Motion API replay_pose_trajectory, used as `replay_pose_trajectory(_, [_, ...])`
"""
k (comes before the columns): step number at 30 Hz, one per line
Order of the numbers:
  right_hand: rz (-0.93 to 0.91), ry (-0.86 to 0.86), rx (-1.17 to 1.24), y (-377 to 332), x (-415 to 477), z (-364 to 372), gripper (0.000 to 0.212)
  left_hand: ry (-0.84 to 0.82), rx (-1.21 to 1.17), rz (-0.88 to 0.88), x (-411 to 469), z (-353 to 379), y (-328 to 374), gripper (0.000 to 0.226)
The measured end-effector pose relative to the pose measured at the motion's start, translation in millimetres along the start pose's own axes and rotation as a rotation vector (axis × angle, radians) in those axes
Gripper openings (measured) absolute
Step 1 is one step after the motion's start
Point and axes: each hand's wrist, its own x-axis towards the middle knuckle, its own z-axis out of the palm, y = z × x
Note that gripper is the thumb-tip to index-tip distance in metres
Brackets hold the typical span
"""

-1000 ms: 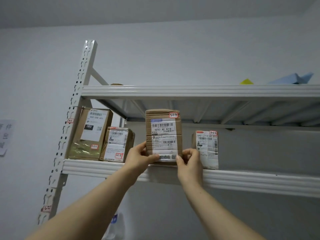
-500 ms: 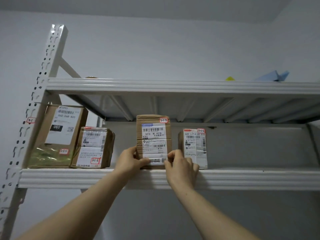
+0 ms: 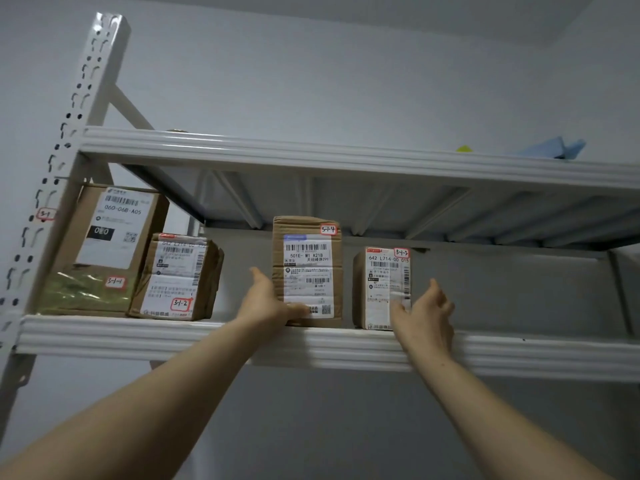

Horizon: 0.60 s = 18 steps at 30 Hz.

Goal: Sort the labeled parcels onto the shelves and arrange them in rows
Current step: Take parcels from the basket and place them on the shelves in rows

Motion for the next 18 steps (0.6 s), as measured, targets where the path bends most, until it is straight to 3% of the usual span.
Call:
replay_pose_trajectory(6, [-0.046, -0.074, -0.071, 2, -3, 0, 0.081, -0.003, 0.074, -0.014, 14, 8, 0, 0.120])
replay_pose_trajectory(12, [-0.069, -0.102, -0.096, 6, -2, 1, 0.086, -0.051, 0.124, -0.046, 18, 15, 6, 0.118])
replay_pose_trajectory(18, [-0.070, -0.110, -0.095, 7, -2, 1, 0.088, -0.102, 0.153, -0.125, 22, 12, 14, 0.074])
